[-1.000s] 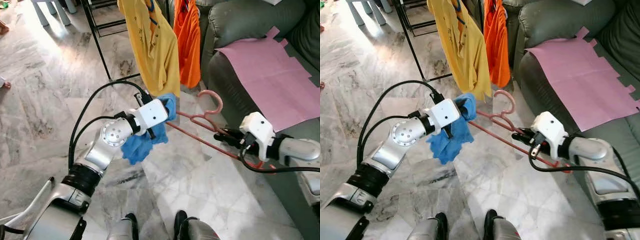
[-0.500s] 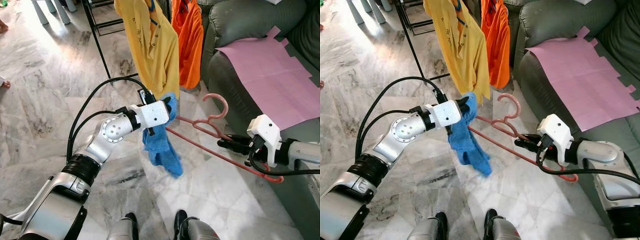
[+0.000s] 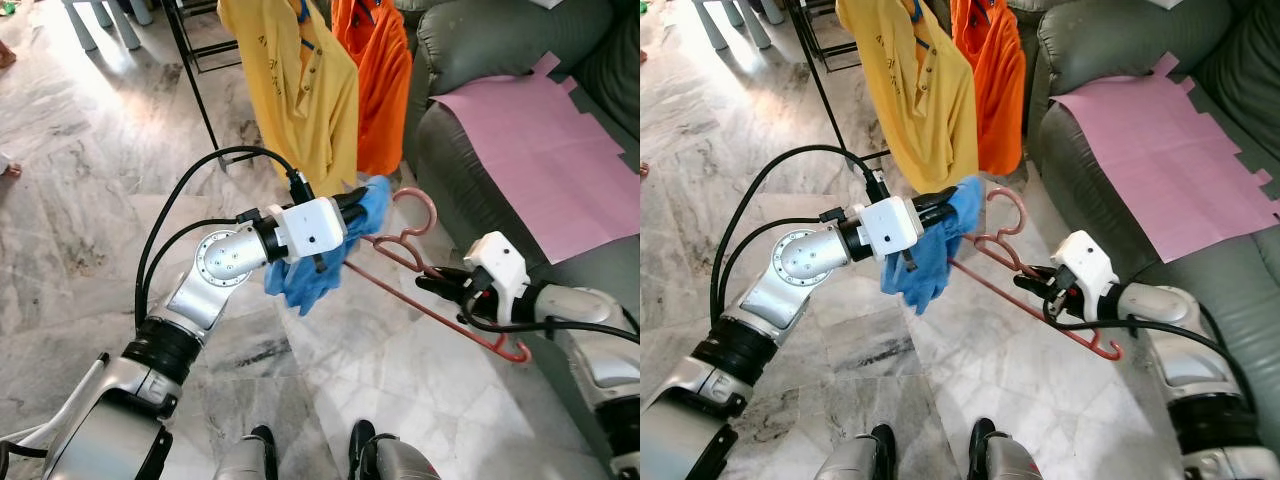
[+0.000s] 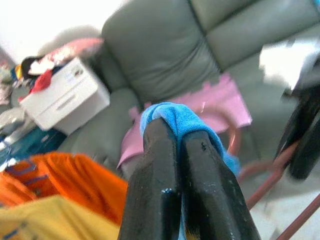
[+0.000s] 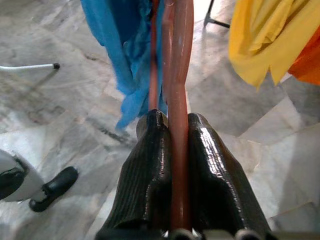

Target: Hang hanger

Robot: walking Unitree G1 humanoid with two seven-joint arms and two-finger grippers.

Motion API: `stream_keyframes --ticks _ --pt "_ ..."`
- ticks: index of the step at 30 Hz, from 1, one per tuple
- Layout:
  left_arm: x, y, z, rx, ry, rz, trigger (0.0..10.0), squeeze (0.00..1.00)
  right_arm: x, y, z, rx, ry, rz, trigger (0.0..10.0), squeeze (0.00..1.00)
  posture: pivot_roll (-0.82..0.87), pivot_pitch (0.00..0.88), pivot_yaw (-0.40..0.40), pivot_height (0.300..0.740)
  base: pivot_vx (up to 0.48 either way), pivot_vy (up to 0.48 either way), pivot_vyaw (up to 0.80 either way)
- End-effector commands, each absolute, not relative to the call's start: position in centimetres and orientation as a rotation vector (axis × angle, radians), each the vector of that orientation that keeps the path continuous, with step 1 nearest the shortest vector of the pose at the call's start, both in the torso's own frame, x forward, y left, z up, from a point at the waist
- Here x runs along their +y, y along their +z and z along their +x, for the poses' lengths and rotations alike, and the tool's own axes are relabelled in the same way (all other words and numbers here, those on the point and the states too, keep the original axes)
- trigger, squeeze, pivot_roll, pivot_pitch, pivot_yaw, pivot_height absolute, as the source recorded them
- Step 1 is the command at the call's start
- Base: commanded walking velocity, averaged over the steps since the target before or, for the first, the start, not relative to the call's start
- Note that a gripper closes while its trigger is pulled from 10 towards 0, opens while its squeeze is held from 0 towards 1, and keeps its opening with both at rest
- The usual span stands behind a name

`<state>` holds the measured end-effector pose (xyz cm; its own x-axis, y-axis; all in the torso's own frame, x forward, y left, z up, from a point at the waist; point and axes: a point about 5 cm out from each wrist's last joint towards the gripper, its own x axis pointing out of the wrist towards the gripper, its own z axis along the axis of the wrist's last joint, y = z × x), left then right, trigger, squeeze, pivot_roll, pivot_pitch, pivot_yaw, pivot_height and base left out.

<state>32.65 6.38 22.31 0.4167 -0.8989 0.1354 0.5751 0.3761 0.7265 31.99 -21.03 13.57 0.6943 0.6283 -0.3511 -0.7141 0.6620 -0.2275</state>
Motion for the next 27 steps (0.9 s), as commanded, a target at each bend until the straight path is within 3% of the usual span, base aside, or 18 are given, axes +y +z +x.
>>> stream_keyframes --ticks 1,6,14,20,27 --pt "5.8 23.0 31.5 -0.595 -1.076 0.582 10.0 0.0 -21.3 13.1 32.1 0.255 0.73 -0.364 10.0 0.0 -0.05 0.257 0.015 0.74 0.0 0.0 0.0" --pt "5.7 23.5 31.1 -0.599 -1.081 0.528 10.0 0.0 -21.9 12.4 32.2 0.282 0.685 -0.387 10.0 0.0 -0.05 0.257 0.012 0.74 0.0 0.0 0.0" --pt "9.6 20.8 34.1 -0.413 -0.819 0.557 10.0 0.0 -23.9 12.1 32.2 0.262 0.559 -0.392 10.0 0.0 -0.06 0.246 0.013 0.74 0.0 0.0 0.0" --pt "11.5 18.7 34.8 -0.334 -0.724 0.576 10.0 0.0 -26.0 11.5 31.5 0.296 0.492 -0.39 10.0 0.0 -0.07 0.235 0.007 0.74 0.0 0.0 0.0" --pt "13.4 17.3 35.6 -0.282 -0.546 0.507 10.0 0.0 -29.3 14.0 33.0 0.256 0.226 -0.365 10.0 0.0 -0.09 0.201 -0.023 0.74 0.0 0.0 0.0"
